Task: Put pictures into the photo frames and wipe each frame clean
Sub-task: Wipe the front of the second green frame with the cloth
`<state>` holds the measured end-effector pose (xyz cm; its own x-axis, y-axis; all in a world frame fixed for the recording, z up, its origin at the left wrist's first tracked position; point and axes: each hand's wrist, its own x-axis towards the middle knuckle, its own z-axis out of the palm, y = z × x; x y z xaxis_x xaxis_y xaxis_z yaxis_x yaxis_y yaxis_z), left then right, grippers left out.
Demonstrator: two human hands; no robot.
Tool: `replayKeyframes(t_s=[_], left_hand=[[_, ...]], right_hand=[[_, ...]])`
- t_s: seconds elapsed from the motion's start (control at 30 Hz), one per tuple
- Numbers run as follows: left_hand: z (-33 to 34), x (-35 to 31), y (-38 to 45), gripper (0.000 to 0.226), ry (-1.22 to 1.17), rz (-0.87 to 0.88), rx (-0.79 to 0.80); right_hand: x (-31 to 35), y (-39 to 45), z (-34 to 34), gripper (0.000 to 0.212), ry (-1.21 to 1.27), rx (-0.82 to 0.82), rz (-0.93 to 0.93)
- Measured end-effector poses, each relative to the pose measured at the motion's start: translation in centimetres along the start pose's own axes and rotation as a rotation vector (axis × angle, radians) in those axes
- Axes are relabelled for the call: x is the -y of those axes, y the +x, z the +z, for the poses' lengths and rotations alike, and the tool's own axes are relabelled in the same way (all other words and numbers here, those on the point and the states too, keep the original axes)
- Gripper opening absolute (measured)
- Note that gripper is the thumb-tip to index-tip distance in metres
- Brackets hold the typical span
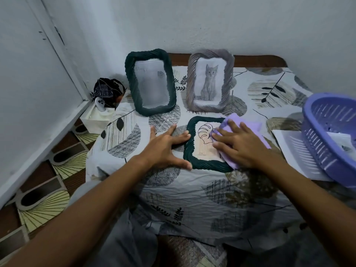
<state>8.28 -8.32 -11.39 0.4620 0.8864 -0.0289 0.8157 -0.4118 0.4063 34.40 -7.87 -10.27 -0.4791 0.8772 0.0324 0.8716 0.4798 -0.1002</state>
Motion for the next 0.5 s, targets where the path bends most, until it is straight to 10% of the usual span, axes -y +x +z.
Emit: replayKeyframes(t_s=[0.5], left_hand=[[0.5, 0.7, 0.4, 0.126, -0.024, 0.015, -0.039]], right_hand=[[0.5, -3.7, -0.9, 0.091, 0.057, -0.015, -0.04]])
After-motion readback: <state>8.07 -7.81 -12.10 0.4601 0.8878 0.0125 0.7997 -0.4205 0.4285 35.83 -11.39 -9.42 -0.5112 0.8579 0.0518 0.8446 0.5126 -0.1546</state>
